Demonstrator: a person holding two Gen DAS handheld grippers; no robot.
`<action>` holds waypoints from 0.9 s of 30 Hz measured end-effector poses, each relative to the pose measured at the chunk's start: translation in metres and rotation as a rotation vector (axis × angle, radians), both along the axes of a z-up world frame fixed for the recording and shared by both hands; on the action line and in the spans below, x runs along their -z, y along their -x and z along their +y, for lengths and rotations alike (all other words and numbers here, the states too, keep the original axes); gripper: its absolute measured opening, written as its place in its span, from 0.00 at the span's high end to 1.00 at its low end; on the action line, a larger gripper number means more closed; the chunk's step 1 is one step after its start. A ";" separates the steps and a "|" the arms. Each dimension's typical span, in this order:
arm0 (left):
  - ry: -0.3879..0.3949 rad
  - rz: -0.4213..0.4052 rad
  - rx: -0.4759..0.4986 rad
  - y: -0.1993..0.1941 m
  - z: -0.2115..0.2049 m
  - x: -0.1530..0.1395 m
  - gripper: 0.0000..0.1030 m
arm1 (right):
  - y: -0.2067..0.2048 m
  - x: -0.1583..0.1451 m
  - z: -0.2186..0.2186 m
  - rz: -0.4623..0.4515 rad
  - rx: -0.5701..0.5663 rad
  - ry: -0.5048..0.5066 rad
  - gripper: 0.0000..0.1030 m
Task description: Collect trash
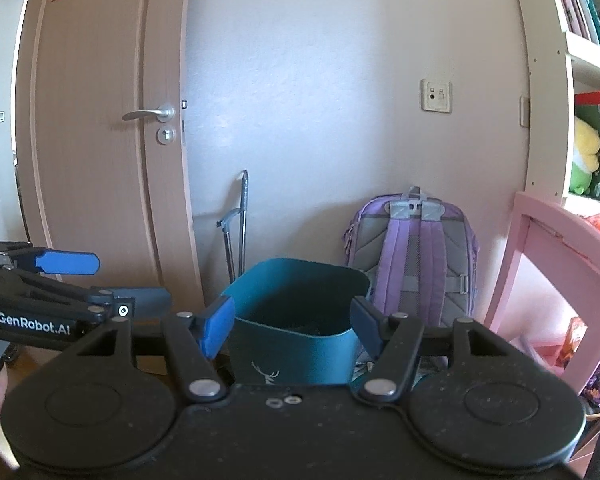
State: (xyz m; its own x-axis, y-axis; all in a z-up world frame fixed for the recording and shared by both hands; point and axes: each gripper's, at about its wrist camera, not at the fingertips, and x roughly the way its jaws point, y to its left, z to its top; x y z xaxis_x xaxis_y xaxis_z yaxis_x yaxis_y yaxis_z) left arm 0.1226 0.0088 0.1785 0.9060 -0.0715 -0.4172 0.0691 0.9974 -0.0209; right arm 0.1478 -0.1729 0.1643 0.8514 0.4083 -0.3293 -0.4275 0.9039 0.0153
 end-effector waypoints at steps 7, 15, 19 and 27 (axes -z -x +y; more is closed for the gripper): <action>-0.005 0.011 -0.012 -0.002 -0.006 -0.011 0.01 | -0.003 -0.009 -0.003 0.013 0.027 0.005 0.38; -0.006 0.011 -0.027 -0.005 -0.010 -0.017 0.01 | -0.004 -0.015 -0.005 0.001 0.037 0.003 0.38; -0.007 0.014 -0.035 -0.006 -0.012 -0.018 0.01 | -0.004 -0.016 -0.006 -0.001 0.039 0.003 0.38; 0.031 0.053 -0.040 -0.013 -0.009 -0.018 0.01 | -0.007 -0.017 -0.007 0.012 0.043 -0.003 0.38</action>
